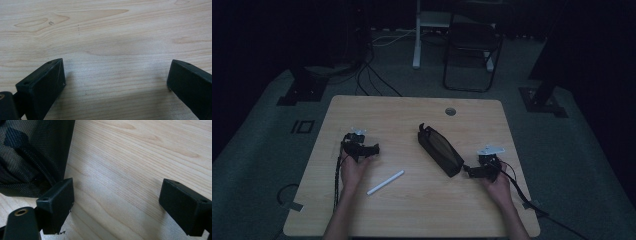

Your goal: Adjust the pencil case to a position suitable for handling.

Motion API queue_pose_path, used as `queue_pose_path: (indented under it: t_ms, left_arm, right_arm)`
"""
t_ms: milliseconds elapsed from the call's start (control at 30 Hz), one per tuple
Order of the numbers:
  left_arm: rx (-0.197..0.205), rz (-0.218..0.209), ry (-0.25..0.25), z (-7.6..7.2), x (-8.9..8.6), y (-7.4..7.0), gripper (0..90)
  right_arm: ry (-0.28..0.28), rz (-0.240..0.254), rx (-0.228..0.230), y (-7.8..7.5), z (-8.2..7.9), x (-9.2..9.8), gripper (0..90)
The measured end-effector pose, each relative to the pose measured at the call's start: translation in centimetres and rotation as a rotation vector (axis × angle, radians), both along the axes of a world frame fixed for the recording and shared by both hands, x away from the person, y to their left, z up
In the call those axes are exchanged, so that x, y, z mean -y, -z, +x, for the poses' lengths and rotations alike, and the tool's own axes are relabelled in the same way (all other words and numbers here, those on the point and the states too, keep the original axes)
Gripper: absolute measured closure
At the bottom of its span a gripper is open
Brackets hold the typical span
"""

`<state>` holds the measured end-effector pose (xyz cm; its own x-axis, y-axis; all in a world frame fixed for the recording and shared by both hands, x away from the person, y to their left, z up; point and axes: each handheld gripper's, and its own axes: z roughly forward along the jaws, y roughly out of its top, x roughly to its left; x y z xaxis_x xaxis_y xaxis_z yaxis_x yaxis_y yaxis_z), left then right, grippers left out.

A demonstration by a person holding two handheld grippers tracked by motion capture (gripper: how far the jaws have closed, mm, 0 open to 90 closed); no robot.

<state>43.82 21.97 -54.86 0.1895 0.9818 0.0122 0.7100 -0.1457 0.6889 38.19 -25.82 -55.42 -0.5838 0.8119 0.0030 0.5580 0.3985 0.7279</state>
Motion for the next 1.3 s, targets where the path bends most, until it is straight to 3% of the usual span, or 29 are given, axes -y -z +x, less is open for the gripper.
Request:
queue_pose_path:
  t_ms: [100, 133, 167, 200, 400, 467, 533, 600, 700, 833, 900, 967, 1100, 1133, 1300]
  left_arm:
    - [-0.008, 0.003, 0.011, -0.1, -0.1, -0.2, 3.9]
    - [-0.021, 0.003, 0.009, -0.4, -0.3, -0.7, 9.8]
    - [-0.034, 0.003, 0.003, -0.5, -0.4, -1.0, 26.9]
    - [-0.046, 0.005, -0.002, -0.6, -0.5, -1.2, 32.0]
    - [-0.074, 0.011, 0.032, -1.0, -0.6, -1.4, 32.4]
    - [-0.086, 0.015, 0.034, -1.1, -0.6, -1.5, 38.0]
    - [-0.093, -0.010, 0.037, -1.3, -0.6, -1.7, 42.7]
    - [-0.078, -0.062, 0.066, -1.9, -0.5, -1.9, 45.0]
    - [-0.040, -0.076, 0.107, -3.2, 0.2, -2.4, 44.4]
    - [0.021, -0.064, 0.183, -5.2, 1.8, -3.3, 43.4]
    - [0.025, -0.048, 0.211, -5.8, 2.5, -3.8, 42.9]
    - [0.036, -0.057, 0.238, -6.4, 3.0, -4.1, 42.9]
    - [0.049, -0.011, 0.289, -7.9, 4.1, -4.7, 42.9]
    - [0.051, -0.004, 0.293, -8.1, 4.2, -4.7, 42.5]
    - [0.077, 0.014, 0.294, -9.6, 4.2, -4.9, 42.4]
  right_arm:
    - [0.000, 0.000, 0.000, 0.0, 0.0, 0.0, 12.9]
    - [0.000, 0.000, 0.000, 0.0, 0.0, 0.0, 12.9]
    - [0.000, 0.000, 0.000, 0.0, 0.0, 0.0, 12.9]
    - [0.000, 0.000, 0.000, 0.0, 0.0, 0.0, 12.9]
    - [0.000, 0.000, 0.000, 0.0, 0.0, 0.0, 13.0]
    - [-0.001, 0.000, 0.000, 0.0, 0.0, 0.0, 13.2]
    - [0.002, 0.003, 0.001, 0.0, -0.1, 0.0, 14.5]
    - [0.010, 0.007, 0.006, 0.0, -0.2, 0.0, 21.2]
    - [0.013, 0.016, 0.021, -0.1, -0.5, 0.3, 33.4]
    - [0.023, 0.004, 0.012, -0.4, -0.7, 0.4, 42.3]
    - [0.031, 0.001, 0.019, -0.6, -0.9, 0.5, 45.3]
    - [0.037, 0.019, 0.034, -1.3, -1.4, 0.6, 48.2]
    - [0.041, 0.056, 0.067, -2.3, -2.1, 0.8, 47.7]
    - [0.044, 0.085, 0.085, -2.9, -2.5, 0.8, 46.9]
    - [0.059, 0.130, 0.109, -4.6, -3.3, -0.2, 44.4]
